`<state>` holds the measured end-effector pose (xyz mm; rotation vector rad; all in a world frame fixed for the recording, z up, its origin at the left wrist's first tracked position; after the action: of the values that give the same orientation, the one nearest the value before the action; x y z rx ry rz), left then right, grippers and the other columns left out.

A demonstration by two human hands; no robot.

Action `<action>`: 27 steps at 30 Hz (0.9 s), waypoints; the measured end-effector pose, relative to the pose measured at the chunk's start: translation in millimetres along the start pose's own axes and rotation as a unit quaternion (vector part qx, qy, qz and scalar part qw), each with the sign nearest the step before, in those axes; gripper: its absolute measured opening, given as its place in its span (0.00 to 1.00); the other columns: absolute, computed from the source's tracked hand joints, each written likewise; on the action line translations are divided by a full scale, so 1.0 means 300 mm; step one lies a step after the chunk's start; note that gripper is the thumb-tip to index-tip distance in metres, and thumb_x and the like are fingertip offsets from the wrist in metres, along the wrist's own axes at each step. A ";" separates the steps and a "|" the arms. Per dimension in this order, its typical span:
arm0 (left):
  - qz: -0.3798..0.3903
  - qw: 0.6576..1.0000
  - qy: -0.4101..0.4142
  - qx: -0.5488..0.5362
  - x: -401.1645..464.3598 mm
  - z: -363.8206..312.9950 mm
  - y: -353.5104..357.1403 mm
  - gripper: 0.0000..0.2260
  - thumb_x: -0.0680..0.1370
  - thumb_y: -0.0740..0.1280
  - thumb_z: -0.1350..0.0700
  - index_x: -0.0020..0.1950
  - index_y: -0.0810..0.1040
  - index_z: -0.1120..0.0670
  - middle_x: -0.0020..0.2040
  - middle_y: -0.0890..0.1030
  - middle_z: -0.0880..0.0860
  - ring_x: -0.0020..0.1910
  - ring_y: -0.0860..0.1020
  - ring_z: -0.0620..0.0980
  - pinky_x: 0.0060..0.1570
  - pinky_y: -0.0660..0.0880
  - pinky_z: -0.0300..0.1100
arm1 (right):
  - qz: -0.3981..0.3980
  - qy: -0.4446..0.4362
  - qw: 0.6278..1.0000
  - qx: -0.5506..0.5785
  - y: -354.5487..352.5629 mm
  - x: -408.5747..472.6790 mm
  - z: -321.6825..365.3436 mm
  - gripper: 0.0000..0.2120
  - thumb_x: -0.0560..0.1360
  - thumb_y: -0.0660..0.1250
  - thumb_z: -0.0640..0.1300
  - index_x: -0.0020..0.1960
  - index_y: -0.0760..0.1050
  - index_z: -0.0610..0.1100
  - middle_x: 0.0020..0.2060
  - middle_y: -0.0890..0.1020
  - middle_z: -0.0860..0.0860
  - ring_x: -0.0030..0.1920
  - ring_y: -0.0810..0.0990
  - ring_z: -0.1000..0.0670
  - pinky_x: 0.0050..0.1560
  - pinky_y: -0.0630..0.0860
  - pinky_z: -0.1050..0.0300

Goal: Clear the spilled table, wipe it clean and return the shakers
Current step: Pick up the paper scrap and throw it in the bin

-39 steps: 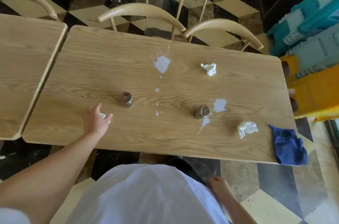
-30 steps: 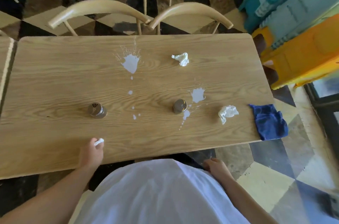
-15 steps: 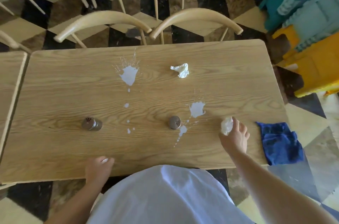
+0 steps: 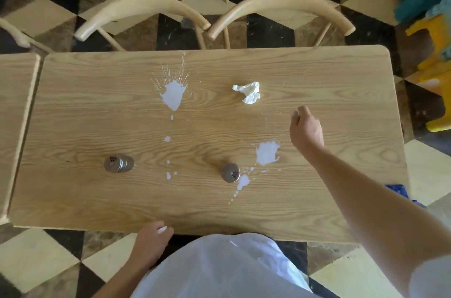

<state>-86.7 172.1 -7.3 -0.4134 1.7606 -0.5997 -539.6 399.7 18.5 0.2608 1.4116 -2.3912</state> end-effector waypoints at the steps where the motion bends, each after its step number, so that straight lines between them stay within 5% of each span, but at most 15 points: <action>1: -0.010 1.000 -0.018 -0.009 0.000 0.007 -0.007 0.14 0.74 0.66 0.53 0.31 0.66 0.53 0.29 0.75 0.59 0.29 0.72 0.55 0.33 0.63 0.46 | -0.004 -0.019 1.000 0.003 0.002 0.056 0.068 0.12 0.83 0.52 0.45 0.54 0.72 0.41 0.39 0.78 0.42 0.39 0.76 0.38 0.37 0.68 0.52; 6: -0.007 0.992 -0.079 -0.101 -0.008 -0.039 -0.002 0.11 0.76 0.66 0.52 0.38 0.76 0.58 0.33 0.80 0.55 0.32 0.80 0.53 0.36 0.71 0.46 | 0.038 -0.104 0.993 -0.043 0.117 0.245 0.356 0.16 0.80 0.55 0.50 0.62 0.70 0.43 0.55 0.77 0.42 0.45 0.78 0.39 0.40 0.70 0.51; 10: 0.019 0.996 -0.020 -0.082 -0.009 -0.142 0.021 0.14 0.74 0.64 0.51 0.34 0.67 0.58 0.28 0.69 0.50 0.28 0.67 0.48 0.34 0.64 0.44 | 0.123 -0.129 0.974 -0.143 0.256 0.290 0.444 0.25 0.78 0.62 0.59 0.67 0.64 0.45 0.58 0.70 0.45 0.45 0.76 0.40 0.42 0.76 0.47; 15: 0.048 0.998 0.009 -0.050 0.006 -0.242 0.029 0.14 0.74 0.64 0.52 0.32 0.64 0.54 0.28 0.66 0.48 0.29 0.63 0.46 0.32 0.60 0.42 | 0.122 -0.127 0.969 -0.174 0.337 0.316 0.413 0.20 0.77 0.65 0.36 0.67 0.66 0.42 0.60 0.70 0.42 0.51 0.79 0.37 0.39 0.72 0.49; 21: 0.060 0.994 0.022 -0.089 0.002 -0.271 0.002 0.13 0.72 0.64 0.54 0.31 0.64 0.54 0.27 0.72 0.48 0.28 0.65 0.46 0.32 0.62 0.41 | 0.082 -0.083 0.993 -0.026 0.216 0.262 0.368 0.13 0.78 0.54 0.37 0.60 0.70 0.39 0.60 0.69 0.42 0.42 0.75 0.41 0.41 0.78 0.47; 27: 0.091 0.994 0.042 -0.052 0.020 -0.211 0.030 0.15 0.71 0.64 0.53 0.28 0.63 0.53 0.26 0.70 0.49 0.29 0.67 0.48 0.35 0.63 0.43 | -0.022 -0.070 0.979 0.188 0.027 -0.060 0.264 0.14 0.73 0.54 0.36 0.54 0.74 0.42 0.49 0.78 0.46 0.47 0.77 0.44 0.49 0.74 0.53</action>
<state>-148.9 187.5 -4.8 -0.2973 1.8923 -0.4028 -518.4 330.8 56.4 0.1507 0.9071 -2.6437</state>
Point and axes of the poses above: each hand's wrist, its own x-axis towards the middle knuckle, its own y-axis out of the palm, z = x × y, the point moved 7 cm from there along x, towards the middle knuckle
